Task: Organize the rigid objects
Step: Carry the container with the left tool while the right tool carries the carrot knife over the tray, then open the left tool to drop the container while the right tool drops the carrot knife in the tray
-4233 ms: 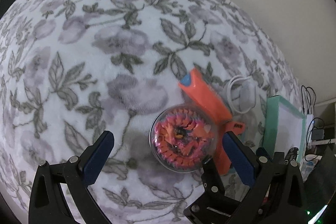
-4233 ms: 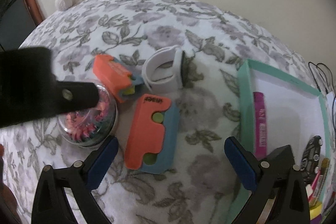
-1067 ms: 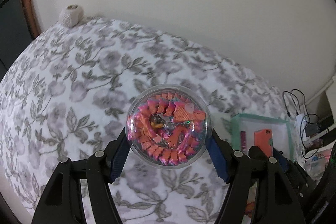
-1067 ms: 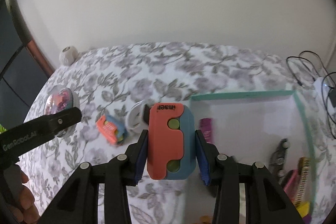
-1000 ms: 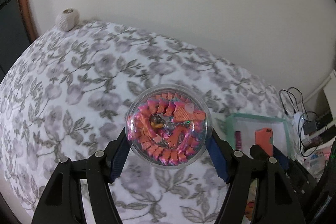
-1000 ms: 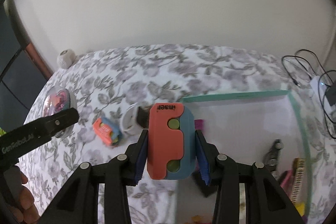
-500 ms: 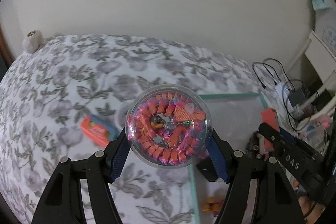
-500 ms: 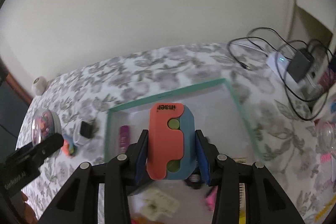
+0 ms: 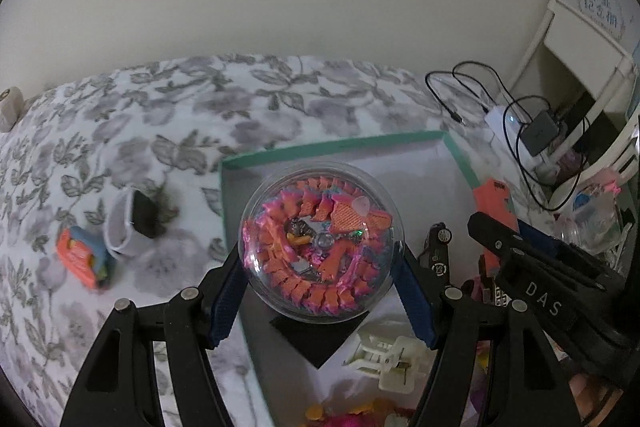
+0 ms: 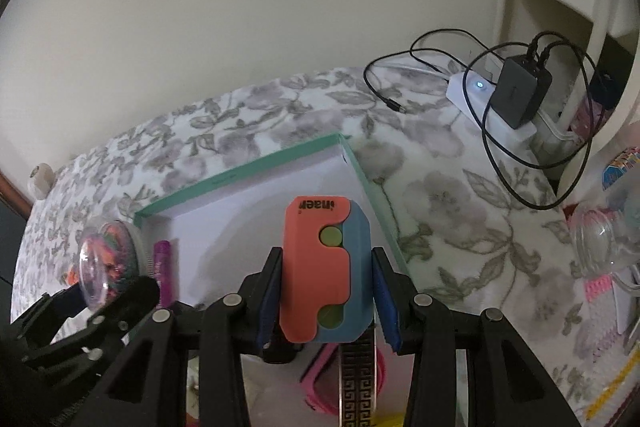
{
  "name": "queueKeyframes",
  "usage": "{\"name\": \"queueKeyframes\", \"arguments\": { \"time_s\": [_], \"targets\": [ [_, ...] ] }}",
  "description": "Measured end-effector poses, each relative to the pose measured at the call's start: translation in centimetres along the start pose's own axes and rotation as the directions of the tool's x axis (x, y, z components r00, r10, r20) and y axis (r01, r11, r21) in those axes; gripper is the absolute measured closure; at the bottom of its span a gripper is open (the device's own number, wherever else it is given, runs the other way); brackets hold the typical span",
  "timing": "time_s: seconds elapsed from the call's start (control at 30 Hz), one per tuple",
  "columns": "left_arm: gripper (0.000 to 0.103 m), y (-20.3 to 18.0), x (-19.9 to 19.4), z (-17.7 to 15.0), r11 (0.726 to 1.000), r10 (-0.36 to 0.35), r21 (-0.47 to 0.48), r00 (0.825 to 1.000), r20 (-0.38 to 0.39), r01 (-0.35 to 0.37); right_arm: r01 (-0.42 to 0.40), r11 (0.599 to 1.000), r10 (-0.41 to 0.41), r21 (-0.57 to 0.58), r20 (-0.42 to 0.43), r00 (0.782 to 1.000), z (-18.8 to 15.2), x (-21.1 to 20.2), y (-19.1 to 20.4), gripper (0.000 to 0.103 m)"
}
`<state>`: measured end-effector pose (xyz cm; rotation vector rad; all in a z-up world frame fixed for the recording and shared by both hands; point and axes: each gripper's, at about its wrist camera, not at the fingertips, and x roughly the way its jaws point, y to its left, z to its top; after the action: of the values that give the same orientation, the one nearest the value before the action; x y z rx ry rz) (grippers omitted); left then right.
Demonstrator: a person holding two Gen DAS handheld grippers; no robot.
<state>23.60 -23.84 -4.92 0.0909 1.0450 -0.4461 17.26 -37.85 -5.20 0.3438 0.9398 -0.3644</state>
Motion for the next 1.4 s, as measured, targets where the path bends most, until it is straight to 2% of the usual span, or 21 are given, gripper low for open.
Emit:
{"name": "queueKeyframes", "arguments": {
  "time_s": [0.33, 0.53, 0.67, 0.77, 0.83, 0.93, 1.23, 1.33, 1.4],
  "targets": [
    [0.031, -0.1, 2.2, -0.9, 1.0, -0.007, -0.03, 0.999, -0.044, 0.006, 0.038, 0.999, -0.039, -0.037, -0.025, 0.999, -0.2, 0.8, 0.4, 0.058],
    [0.031, 0.3, 2.7, -1.3, 0.999, -0.019, -0.039, 0.998, -0.068, 0.016, 0.054, 0.998, -0.056, -0.041, -0.045, 0.997, -0.3, 1.3, 0.3, 0.058],
    [0.031, 0.6, 2.0, -1.1, 0.998, -0.039, -0.046, 0.998, -0.056, 0.037, 0.062, 0.997, -0.064, -0.04, -0.044, 0.997, -0.2, 1.2, 0.3, 0.058],
    [0.031, 0.7, 1.0, -0.7, 0.997, -0.055, -0.049, 0.998, -0.037, 0.053, 0.074, 0.996, -0.076, -0.041, -0.042, 0.996, -0.2, 1.1, 0.3, 0.054],
    [0.03, 0.9, 0.3, -0.4, 0.997, -0.061, -0.056, 0.998, -0.025, 0.06, 0.08, 0.996, -0.081, -0.041, -0.035, 0.996, -0.1, 0.9, 0.2, 0.046],
    [0.029, 1.3, -0.5, -0.1, 0.996, -0.064, -0.064, 0.998, -0.012, 0.063, 0.081, 0.996, -0.082, -0.036, -0.022, 0.996, 0.2, 0.4, 0.2, 0.045],
    [0.028, 3.4, -2.2, 0.8, 0.992, -0.024, -0.122, 1.0, 0.006, 0.025, 0.072, 0.996, -0.072, -0.05, 0.01, 0.997, 0.6, -1.2, 0.9, 0.044],
    [0.025, 4.5, -2.2, 0.9, 0.988, 0.004, -0.152, 1.0, 0.0, -0.004, 0.071, 0.996, -0.07, -0.056, 0.016, 0.997, 0.6, -1.3, 1.3, 0.036],
    [0.025, 5.2, -2.1, 0.9, 0.985, 0.023, -0.172, 1.0, -0.007, -0.024, 0.066, 0.996, -0.065, -0.059, 0.017, 0.998, 0.5, -1.3, 1.5, 0.035]
  ]
}}
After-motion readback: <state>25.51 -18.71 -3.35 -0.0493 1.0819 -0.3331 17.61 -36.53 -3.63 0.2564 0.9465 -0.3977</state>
